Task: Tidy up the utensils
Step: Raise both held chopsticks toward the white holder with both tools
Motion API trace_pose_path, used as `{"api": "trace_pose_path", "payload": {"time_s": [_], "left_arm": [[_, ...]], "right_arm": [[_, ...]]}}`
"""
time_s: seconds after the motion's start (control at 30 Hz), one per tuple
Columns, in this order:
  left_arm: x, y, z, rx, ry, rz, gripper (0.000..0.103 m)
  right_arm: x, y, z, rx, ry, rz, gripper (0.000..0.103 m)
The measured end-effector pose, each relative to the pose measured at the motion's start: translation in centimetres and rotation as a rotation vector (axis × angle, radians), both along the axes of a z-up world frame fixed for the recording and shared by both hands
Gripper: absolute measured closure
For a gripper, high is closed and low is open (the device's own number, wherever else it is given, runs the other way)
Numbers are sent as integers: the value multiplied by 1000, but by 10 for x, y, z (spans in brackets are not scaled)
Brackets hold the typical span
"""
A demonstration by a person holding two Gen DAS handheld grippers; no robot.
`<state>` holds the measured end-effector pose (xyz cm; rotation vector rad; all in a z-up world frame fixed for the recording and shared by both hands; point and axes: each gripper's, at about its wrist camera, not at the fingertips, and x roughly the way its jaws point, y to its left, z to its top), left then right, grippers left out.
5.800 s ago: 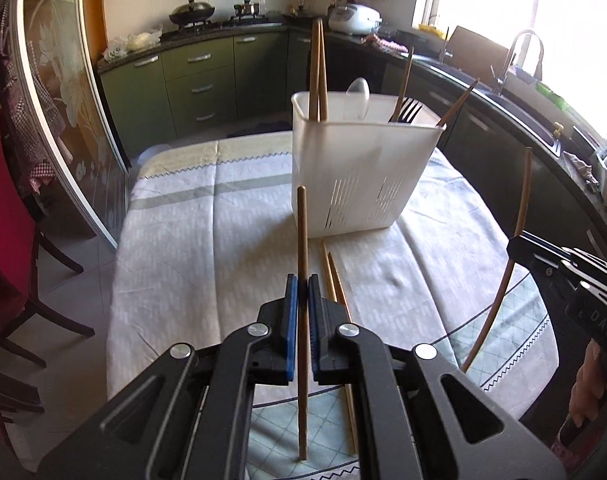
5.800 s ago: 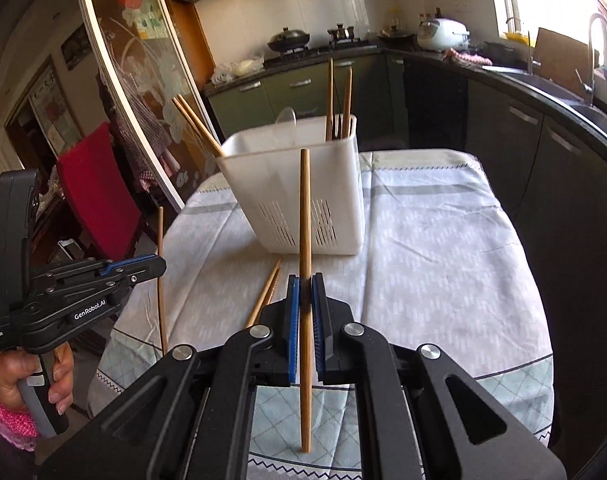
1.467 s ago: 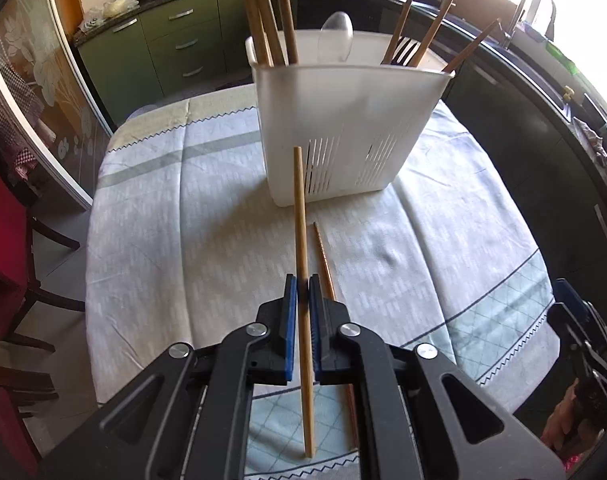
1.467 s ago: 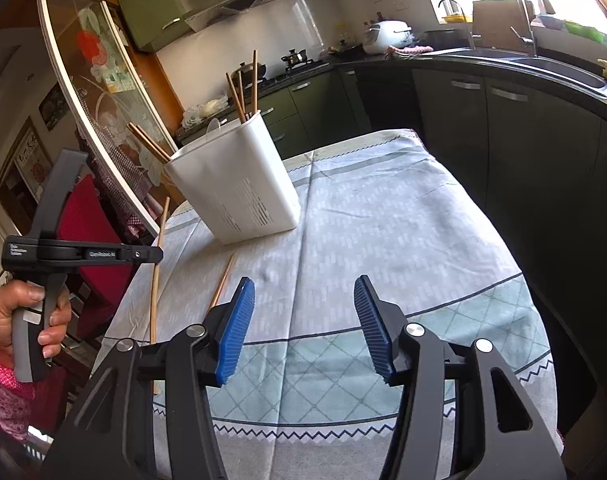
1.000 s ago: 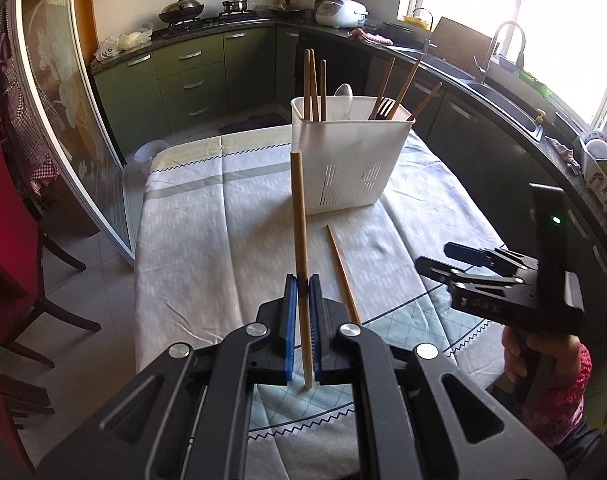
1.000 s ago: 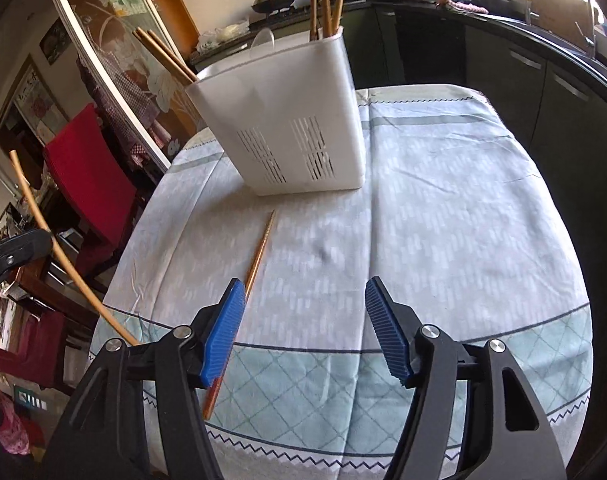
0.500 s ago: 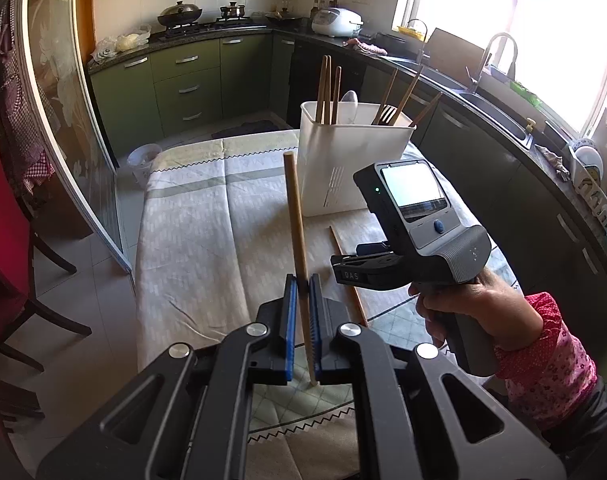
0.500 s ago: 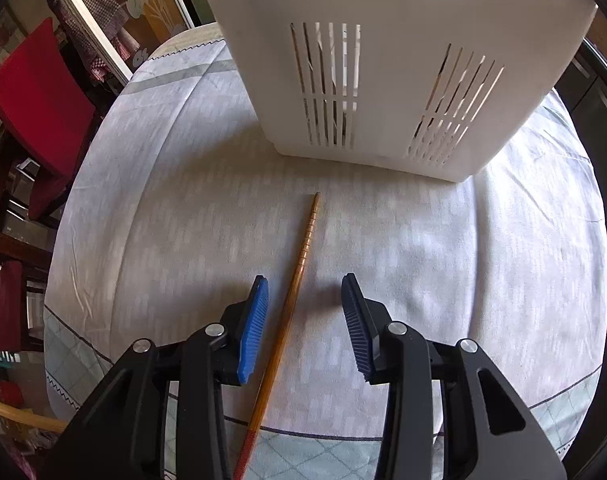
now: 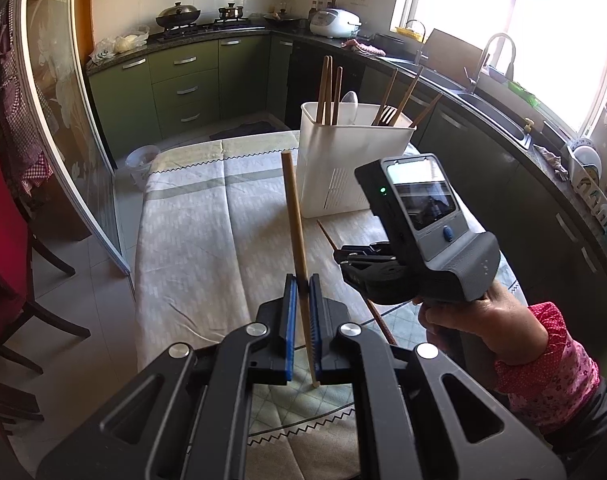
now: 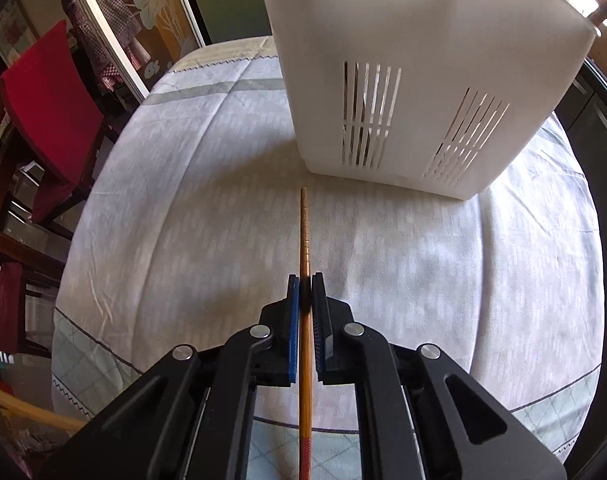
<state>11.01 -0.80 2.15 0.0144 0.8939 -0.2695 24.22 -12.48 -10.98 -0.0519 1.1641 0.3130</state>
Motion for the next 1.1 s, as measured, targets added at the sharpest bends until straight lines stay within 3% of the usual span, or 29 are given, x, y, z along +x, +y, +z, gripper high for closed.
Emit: {"api": "trace_pose_path", "payload": {"time_s": [0.23,0.4,0.67,1.1], "left_arm": [[-1,-3,-1,9,5,-2,97],[-2,-3,-3,11,13,5,97],[-3,-4,-5,27,16,11,97],[-5,-19,3,38,3,-20,97]], "right_arm": [[-42,-34,71,153,-174,22,96],[-85,-62,106,179,-299,31,96],[-133,-102,120,218,-366,17,96],[-140,-118,116,255,-370,7,96]]}}
